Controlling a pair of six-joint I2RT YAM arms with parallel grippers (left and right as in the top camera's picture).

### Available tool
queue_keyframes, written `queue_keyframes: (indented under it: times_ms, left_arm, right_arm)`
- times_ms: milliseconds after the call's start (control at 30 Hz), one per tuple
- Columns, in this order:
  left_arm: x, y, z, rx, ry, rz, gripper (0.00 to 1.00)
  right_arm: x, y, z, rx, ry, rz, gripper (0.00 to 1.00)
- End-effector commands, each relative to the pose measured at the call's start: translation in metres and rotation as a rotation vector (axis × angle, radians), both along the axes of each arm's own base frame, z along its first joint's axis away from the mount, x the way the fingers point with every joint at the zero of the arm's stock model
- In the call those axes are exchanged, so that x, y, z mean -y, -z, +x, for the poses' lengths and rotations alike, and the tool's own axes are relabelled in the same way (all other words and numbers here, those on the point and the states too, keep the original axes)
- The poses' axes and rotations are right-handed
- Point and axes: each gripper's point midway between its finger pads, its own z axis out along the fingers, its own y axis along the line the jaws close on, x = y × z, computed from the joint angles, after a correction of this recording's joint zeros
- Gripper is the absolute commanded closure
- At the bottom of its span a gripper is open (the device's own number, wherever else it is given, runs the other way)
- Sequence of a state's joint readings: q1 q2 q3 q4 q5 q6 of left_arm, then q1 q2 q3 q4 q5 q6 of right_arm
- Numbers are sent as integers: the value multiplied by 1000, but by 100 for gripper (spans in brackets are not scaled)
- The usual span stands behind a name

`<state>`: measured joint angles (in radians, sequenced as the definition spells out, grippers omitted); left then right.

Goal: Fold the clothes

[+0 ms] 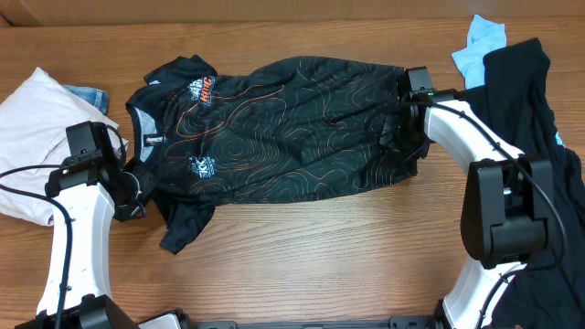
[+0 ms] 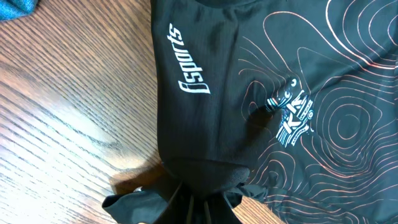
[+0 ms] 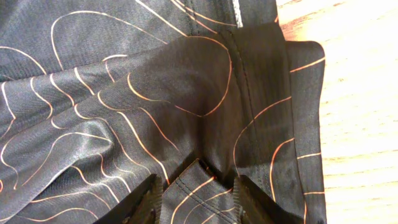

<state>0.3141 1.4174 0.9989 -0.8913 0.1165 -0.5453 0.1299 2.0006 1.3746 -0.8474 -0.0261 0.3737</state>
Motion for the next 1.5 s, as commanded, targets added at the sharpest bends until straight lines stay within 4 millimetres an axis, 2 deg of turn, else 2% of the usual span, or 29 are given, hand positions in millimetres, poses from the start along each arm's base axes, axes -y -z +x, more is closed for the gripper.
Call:
queue_keyframes:
  times_ms: [0,267,433,767,867,1000,1100,1200,1333,1467]
  left_arm:
    - [2,2,-1,-3,24,-3,92]
    - [2,2,-1,-3,24,-3,89]
    - [2,2,-2,-5,24,-3,88]
    - [3,3,-5,-19,38,-4,87]
    - [1,4,-9,-35,57,14,83]
    - [-5,5,-13,-60,47,47,67]
    - [-15,7,-25,-116,17,106,61]
    - [-25,8,-33,-153,-27,155,60]
    - [-25,10,-31,-146,-35,158,60]
    - [-25,21,-30,-129,-59,150,58]
  right_arm:
    - [1,-2,7,15,8,3,64]
    - [1,2,4,8,8,3,57]
    - [1,9,1,6,9,2,57]
    - [2,9,-2,-3,9,1,57]
    - [2,10,-3,-8,8,0,57]
    - [2,10,-3,-9,8,0,58]
    - [2,10,-3,-9,8,0,57]
    - [2,10,-3,-9,8,0,58]
    - [2,10,-4,-10,8,0,57]
    - [2,10,-5,-14,7,0,57]
